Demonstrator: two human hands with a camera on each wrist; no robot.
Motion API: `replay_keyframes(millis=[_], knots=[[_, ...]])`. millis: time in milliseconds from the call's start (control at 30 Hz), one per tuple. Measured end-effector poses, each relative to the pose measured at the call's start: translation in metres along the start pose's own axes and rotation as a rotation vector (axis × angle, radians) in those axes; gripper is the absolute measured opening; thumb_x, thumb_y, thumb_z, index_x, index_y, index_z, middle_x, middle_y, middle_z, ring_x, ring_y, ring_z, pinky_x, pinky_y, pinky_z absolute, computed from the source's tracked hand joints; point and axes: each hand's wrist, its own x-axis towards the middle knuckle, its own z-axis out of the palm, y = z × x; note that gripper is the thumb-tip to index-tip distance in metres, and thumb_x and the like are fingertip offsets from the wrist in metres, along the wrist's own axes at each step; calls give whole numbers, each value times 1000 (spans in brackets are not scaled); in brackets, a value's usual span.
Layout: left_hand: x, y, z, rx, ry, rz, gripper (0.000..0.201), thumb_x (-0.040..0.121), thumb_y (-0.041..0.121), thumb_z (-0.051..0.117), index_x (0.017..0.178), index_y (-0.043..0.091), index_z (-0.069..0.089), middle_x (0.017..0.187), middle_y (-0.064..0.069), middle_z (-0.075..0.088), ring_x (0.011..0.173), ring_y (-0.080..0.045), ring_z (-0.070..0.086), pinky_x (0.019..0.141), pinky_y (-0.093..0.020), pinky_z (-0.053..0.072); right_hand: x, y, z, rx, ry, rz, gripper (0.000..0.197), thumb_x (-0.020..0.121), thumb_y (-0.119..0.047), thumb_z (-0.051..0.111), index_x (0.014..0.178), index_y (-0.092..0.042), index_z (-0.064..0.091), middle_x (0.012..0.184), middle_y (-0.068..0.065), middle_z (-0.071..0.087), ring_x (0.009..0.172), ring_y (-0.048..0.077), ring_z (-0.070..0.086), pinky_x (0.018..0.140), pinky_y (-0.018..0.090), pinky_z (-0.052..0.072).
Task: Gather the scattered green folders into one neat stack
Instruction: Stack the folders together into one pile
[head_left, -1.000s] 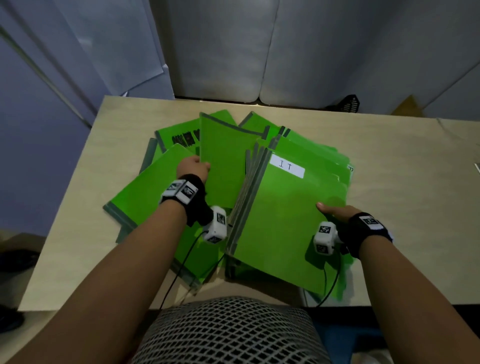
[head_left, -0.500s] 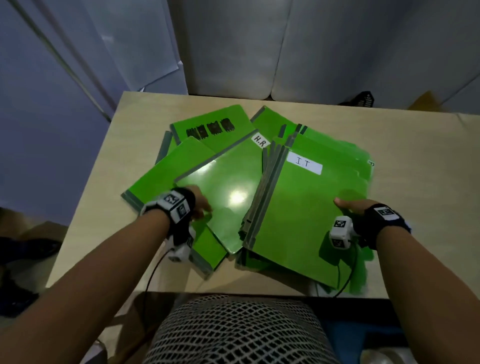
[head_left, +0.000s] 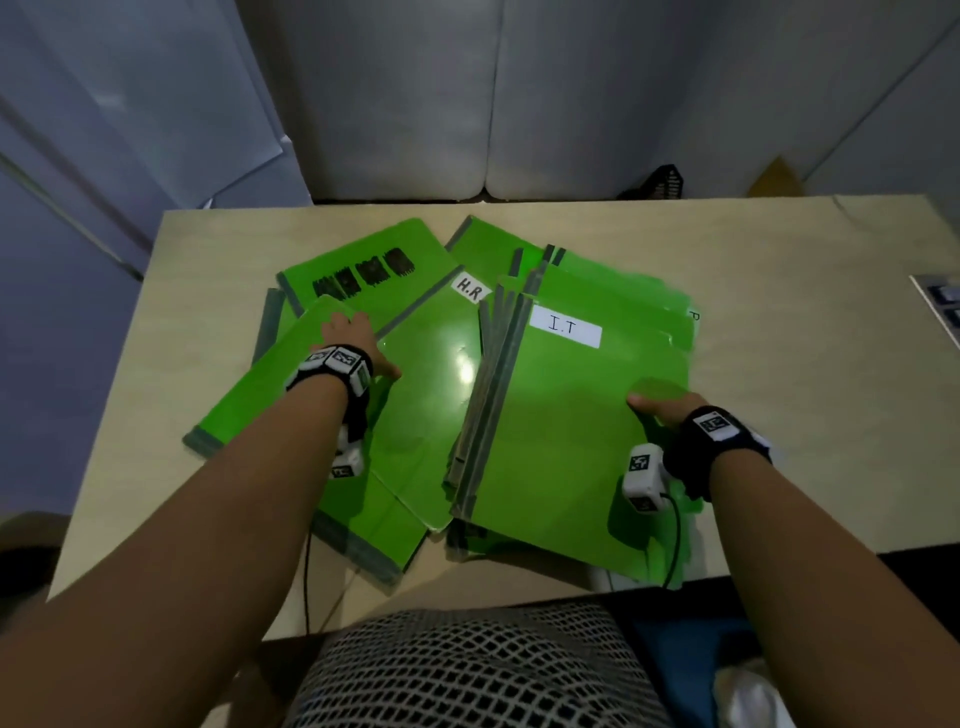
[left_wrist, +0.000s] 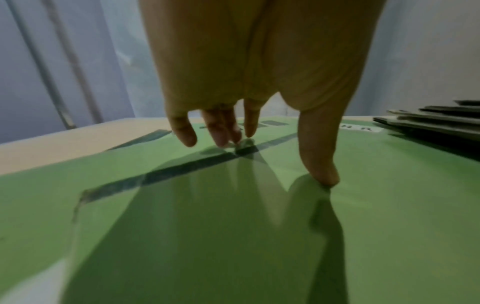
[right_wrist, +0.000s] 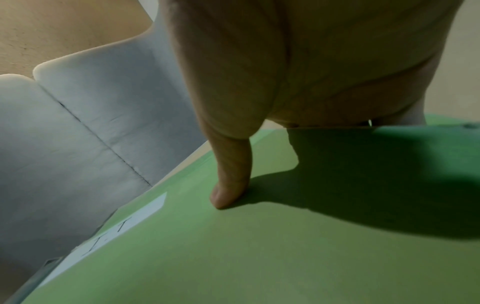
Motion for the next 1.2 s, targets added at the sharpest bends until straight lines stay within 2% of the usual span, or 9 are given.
replay_keyframes(millis=[300, 433, 567, 733, 800, 900, 1000, 1067, 1200], knots=[[-25, -2, -10, -294, -112, 20, 78, 72, 44, 78, 131, 4, 47, 120, -14, 58, 106, -32, 57, 90, -40, 49, 1, 0, 1, 28, -4, 18, 83, 74, -54, 75, 135, -3, 49, 131, 28, 55, 102, 46, 61, 86, 53, 53], [-47, -7, -2, -526, -111, 33, 73, 82, 33, 71, 142, 5, 41, 139, -17, 52, 122, -34, 53, 101, -41, 43, 1, 1, -3, -35, -7, -55, 57, 87, -34, 70, 136, -10, 53, 140, 21, 51, 112, 43, 59, 83, 47, 53], [-70, -18, 10, -659, -119, -110, 81, 83, 26, 72, 148, 5, 30, 150, -15, 39, 135, -34, 41, 112, -42, 34, -7, 2, -4, 8, -50, -22, 66, 84, -43, 71, 135, -7, 50, 129, 28, 55, 82, 44, 64, 62, 48, 53], [-85, -36, 22, -723, -144, -257, 79, 83, 25, 73, 147, 4, 32, 149, -15, 40, 133, -35, 42, 110, -41, 36, -10, 6, -2, -66, -76, -69, 58, 86, -41, 69, 135, -17, 52, 135, 22, 53, 98, 45, 64, 84, 63, 51], [-92, -44, 24, -692, -152, -304, 78, 84, 31, 71, 146, 3, 34, 150, -15, 39, 134, -34, 41, 111, -42, 35, -10, 8, -4, -92, -93, -104, 50, 92, -27, 66, 139, -22, 50, 143, 17, 48, 104, 40, 61, 88, 53, 53], [-95, -56, 36, -525, -108, -435, 82, 78, 53, 69, 141, 7, 43, 150, -16, 37, 137, -37, 35, 113, -49, 30, -6, 10, -7, 49, -98, -155, 57, 90, -24, 67, 139, -5, 46, 144, 18, 47, 100, 23, 49, 85, 31, 42], [-108, -61, 53, -533, -74, -554, 71, 73, 51, 74, 127, 8, 56, 140, -17, 47, 130, -37, 42, 107, -48, 36, -7, 17, -6, 8, -95, -160, 58, 89, -23, 68, 140, -6, 46, 144, 18, 46, 98, 23, 49, 75, 34, 45], [-113, -60, 63, -607, -40, -520, 44, 76, 39, 77, 104, 9, 62, 120, -15, 58, 117, -32, 54, 100, -44, 44, -11, 24, -5, -146, -80, -177, 57, 91, -15, 65, 142, -28, 45, 147, 17, 42, 96, 33, 60, 66, 37, 55], [-123, -62, 65, -684, 7, -555, 41, 65, 37, 85, 63, 10, 54, 123, -19, 60, 118, -37, 54, 91, -47, 51, -20, 28, -5, -192, -72, -156, 56, 92, -24, 64, 143, -33, 42, 148, 17, 41, 103, 45, 60, 82, 54, 55]])
